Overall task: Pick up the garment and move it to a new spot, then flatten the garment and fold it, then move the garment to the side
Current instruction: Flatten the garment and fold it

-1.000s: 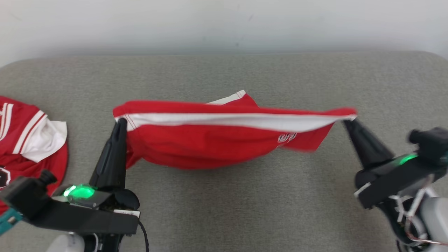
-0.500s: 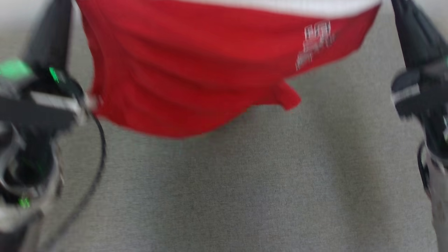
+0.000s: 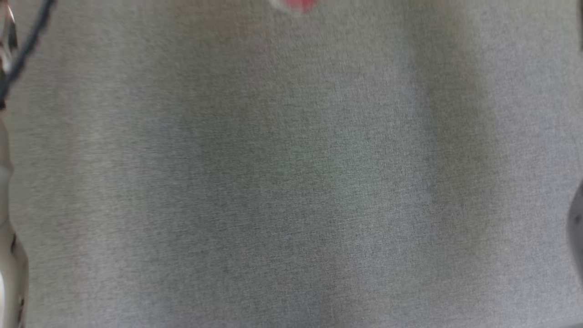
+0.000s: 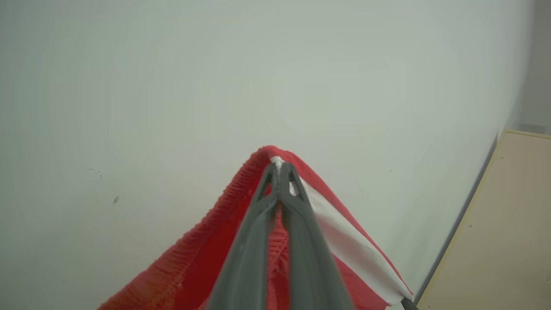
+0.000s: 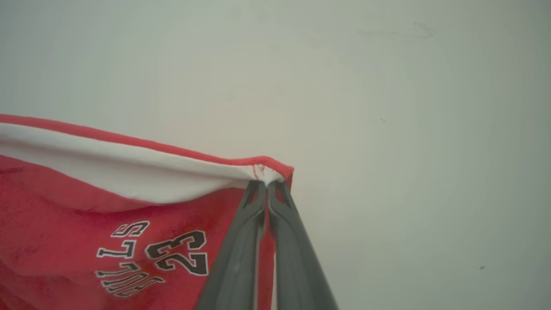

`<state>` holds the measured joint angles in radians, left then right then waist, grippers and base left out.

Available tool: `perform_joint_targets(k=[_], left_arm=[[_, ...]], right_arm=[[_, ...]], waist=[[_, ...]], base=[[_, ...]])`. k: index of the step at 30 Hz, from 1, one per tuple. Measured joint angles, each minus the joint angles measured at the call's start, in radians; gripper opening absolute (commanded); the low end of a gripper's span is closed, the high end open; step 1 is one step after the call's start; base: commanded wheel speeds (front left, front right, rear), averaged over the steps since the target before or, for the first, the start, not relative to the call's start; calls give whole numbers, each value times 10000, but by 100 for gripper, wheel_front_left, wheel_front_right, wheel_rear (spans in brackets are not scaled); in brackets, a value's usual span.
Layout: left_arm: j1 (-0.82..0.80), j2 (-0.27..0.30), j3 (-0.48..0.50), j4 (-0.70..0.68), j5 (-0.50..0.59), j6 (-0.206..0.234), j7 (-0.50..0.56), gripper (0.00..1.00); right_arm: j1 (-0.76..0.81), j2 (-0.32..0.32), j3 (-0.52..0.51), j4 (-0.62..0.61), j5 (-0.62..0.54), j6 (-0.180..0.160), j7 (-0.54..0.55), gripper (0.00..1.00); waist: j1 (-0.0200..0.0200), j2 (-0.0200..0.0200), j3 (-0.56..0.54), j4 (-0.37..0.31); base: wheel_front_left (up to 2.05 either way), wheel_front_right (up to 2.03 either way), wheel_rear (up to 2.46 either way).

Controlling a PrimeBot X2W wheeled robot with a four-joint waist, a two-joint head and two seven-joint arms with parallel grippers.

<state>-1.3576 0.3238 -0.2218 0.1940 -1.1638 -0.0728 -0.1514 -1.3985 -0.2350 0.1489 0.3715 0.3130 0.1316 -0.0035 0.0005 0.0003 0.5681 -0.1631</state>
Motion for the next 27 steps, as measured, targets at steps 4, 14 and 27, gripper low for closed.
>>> perform_joint_targets(k=[4,14,27], left_arm=[[-363,-318,12,63,-128,-426,-527,0],[3713,-322,-1340,81,-604,-556,-895,0],[9816,-13,-2282,-1076,-2130,-589,-1081,0]], right_arm=[[-746,-339,180,679,-606,0,-788,0],[2197,-1037,1925,763,313,2,1085,0],[9018,-2917,1912,-3012,2443,2,3756,0]], waist=[[-3,0,352,-105],[-4,-1,198,120],[-8,-4,-1758,385]], base=[[0,0,0],[0,0,0],[0,0,0]])
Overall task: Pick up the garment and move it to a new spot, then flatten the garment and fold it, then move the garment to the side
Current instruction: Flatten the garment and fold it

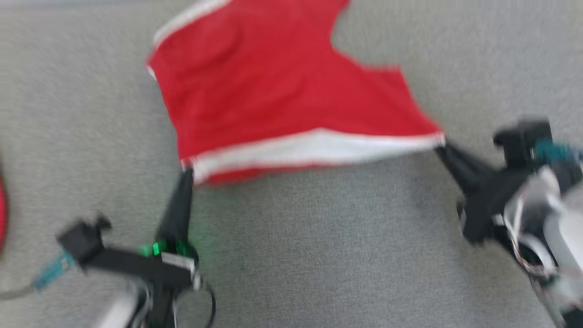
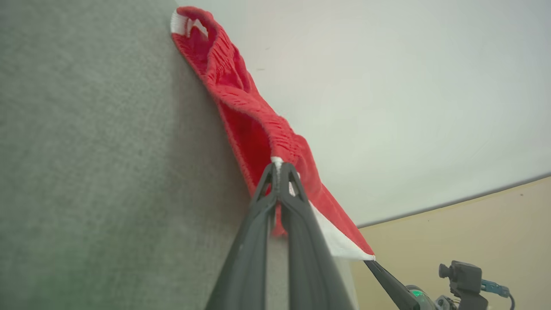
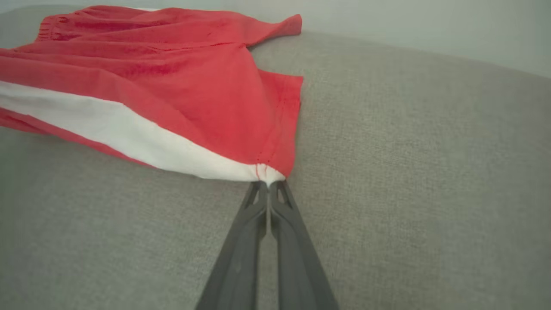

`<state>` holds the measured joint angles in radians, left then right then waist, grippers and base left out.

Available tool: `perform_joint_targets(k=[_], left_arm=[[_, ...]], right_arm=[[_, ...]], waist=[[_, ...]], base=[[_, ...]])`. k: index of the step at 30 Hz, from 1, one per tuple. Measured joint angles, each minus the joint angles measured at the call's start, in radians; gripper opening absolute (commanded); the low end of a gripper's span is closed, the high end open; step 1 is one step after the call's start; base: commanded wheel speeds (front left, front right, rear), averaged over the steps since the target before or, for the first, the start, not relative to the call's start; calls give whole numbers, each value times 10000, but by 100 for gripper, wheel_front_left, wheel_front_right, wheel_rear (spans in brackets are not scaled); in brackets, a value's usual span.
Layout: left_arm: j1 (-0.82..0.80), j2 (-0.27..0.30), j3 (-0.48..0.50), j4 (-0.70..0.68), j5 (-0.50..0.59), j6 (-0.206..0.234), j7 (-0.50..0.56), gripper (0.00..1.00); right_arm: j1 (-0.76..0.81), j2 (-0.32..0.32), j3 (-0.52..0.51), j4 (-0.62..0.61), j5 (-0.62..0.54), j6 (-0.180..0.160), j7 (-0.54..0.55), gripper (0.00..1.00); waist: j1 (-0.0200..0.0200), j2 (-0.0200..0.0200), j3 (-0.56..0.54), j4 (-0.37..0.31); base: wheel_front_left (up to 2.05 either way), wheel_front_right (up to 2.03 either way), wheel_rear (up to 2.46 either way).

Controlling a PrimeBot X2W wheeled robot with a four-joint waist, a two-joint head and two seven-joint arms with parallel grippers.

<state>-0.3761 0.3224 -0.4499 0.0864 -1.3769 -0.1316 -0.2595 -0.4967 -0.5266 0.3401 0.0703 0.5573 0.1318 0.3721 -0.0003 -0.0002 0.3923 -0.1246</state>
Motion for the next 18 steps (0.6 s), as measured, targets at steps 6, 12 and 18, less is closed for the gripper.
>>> perform_joint_targets(k=[6,12,18], left_arm=[[1473,460,-518,-374,-445,10,163,0],[2864,1266,-1271,-788,-713,10,1093,0],[3794,1896,-1499,-1597,-1127,10,1618,0]], right_arm=[[2485,-186,-792,-1611,522,0,1407,0],[5305,-332,-1772,-3632,1137,0,3536,0],[7122,238,-2752,-4842,1724,0,5018,0]], waist=[[-1,0,-922,198],[0,-1,-1736,502],[1,1,-2011,804]], base=[[0,0,0],[0,0,0],[0,0,0]])
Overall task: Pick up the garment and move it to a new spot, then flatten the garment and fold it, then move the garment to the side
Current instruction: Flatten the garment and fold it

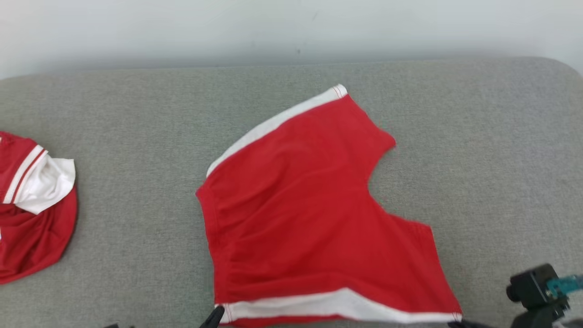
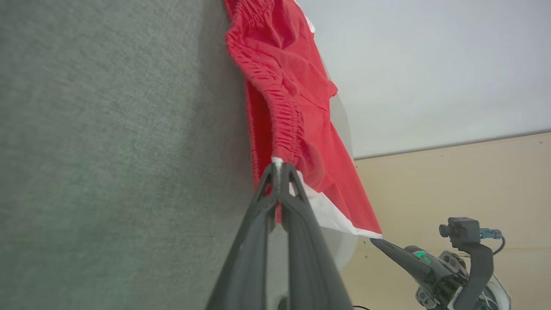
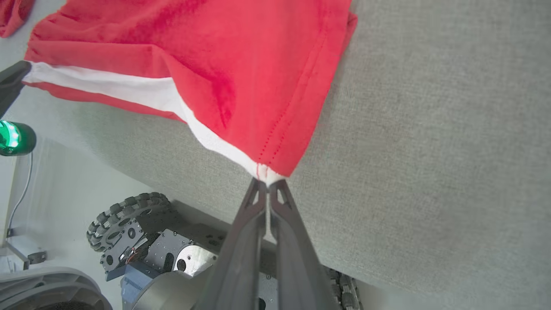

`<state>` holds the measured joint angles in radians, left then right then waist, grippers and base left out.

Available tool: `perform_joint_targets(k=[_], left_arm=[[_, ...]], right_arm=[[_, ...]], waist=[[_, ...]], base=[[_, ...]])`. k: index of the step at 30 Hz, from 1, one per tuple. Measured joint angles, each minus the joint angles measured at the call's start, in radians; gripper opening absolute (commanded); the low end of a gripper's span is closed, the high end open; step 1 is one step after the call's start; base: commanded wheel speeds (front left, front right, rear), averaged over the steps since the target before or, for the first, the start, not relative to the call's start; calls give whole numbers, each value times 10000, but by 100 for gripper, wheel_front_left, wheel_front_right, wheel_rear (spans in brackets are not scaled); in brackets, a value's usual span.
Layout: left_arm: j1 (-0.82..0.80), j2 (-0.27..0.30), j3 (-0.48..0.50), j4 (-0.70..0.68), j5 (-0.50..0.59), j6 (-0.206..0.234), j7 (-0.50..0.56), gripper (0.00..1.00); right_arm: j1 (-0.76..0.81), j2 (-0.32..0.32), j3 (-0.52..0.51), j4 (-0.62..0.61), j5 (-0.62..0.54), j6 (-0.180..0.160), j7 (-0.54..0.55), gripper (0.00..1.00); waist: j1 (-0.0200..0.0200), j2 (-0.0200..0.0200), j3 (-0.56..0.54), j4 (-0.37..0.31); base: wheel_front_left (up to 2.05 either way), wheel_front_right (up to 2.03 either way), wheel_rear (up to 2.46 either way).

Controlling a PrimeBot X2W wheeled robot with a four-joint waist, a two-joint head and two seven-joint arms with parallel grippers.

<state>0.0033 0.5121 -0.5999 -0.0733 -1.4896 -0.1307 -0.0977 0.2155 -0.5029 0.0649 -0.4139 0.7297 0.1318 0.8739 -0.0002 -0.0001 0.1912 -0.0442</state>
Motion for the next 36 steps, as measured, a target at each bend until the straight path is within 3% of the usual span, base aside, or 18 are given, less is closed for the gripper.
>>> perform_joint_targets(k=[6,11,20,28,36], left_arm=[[388,288,347,-639,-104,153,-272,0],[-112,-25,499,-826,-48,272,-445,0],[-2571,-1062,690,-90,740,1106,-752,0],[-4250,-2004,719,1103,1262,1553,-1003,0],[-5670,-2882,637,2548,1578,1486,-1170,0]], right_arm=[[441,487,-736,-859,-240,0,362,0],[-1025,-213,-583,-453,-861,0,-150,0],[-5150,-1563,1455,2242,-1352,-2,-1285,0],[-7840,-1695,2999,4219,-1607,0,-2257,0],[-10458,-1659,4443,6439,-1697,0,-3405,0]], waist=[[1,0,-18,186],[2,1,14,285],[3,2,428,630],[4,3,1022,1017],[5,3,1698,1498]], base=[[0,0,0],[0,0,0],[0,0,0],[0,0,0],[0,0,0]])
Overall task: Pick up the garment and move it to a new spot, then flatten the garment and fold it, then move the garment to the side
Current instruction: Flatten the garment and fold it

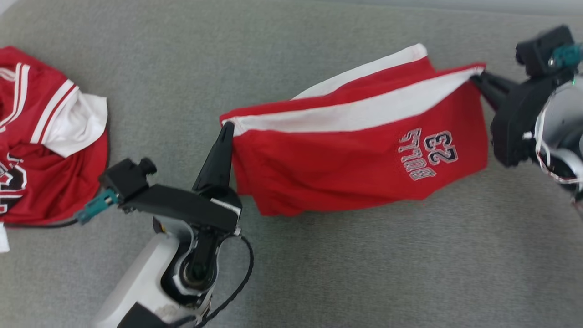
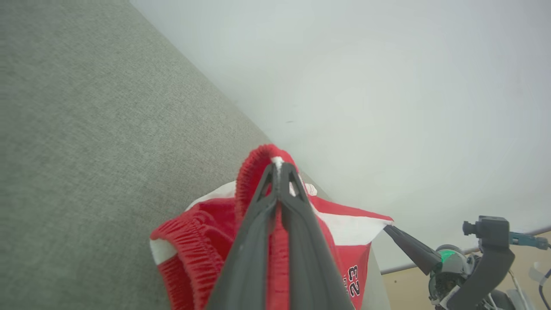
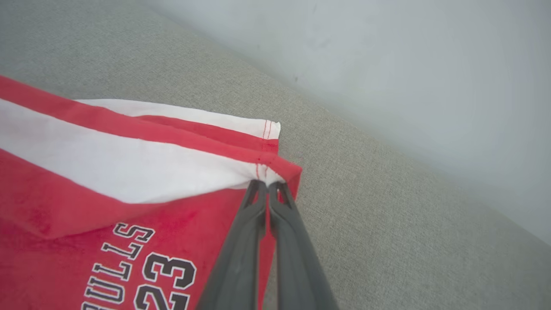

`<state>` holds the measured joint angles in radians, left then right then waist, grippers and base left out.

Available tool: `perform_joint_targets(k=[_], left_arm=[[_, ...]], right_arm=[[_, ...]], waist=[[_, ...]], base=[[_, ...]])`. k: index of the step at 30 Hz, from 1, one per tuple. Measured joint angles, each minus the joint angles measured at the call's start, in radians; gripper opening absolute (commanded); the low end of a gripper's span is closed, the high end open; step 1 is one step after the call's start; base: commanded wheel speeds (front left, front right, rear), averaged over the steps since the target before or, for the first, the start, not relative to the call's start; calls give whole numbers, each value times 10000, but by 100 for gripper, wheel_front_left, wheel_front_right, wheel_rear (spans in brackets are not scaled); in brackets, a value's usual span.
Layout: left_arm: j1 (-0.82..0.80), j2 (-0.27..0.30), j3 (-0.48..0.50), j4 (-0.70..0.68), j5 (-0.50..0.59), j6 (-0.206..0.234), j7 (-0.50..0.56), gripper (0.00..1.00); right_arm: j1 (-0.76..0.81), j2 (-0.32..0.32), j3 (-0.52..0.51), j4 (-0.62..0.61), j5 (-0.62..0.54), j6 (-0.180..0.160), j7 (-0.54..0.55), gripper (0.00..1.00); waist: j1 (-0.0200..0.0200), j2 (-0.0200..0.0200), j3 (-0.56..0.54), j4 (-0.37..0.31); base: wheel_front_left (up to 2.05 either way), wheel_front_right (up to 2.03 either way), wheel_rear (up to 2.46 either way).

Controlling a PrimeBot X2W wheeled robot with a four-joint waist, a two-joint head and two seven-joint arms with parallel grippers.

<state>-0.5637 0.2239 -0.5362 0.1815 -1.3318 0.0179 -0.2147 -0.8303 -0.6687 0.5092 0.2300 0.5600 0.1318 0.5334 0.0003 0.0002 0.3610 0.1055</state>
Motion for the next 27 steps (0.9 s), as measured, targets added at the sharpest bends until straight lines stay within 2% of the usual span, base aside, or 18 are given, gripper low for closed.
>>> perform_joint_targets(k=[5,9,12,24,25,26,27], left_arm=[[-566,-391,-153,742,211,-19,-15,0],[-812,-648,-362,1143,286,-196,10,0],[-976,-836,-483,1417,387,-343,33,0],[-1585,-1394,-418,2359,642,-472,-307,0],[-1587,-1444,-399,2452,642,-493,-314,12],[-1592,-1482,-353,2525,640,-514,-326,49],[-1609,-1517,-307,2583,639,-531,-353,100]], right_arm=[[-1209,-19,734,932,-88,0,-598,0],[-1899,-69,1239,1685,-182,0,-899,0],[-2240,-88,1496,2213,-180,0,-1106,0],[-3283,82,2178,3958,0,0,-2061,1],[-3339,167,2182,4063,19,0,-2205,53],[-3374,263,2155,4157,52,0,-2391,100],[-3392,378,2130,4303,165,0,-2449,100]], waist=[[0,0,356,361],[0,0,582,651],[0,0,710,860],[-2,0,1085,1474],[-2,0,1100,1488],[-1,0,1109,1494],[-1,0,1106,1490]], base=[[0,0,0],[0,0,0],[0,0,0],[0,0,0],[0,0,0],[0,0,0],[0,0,0]])
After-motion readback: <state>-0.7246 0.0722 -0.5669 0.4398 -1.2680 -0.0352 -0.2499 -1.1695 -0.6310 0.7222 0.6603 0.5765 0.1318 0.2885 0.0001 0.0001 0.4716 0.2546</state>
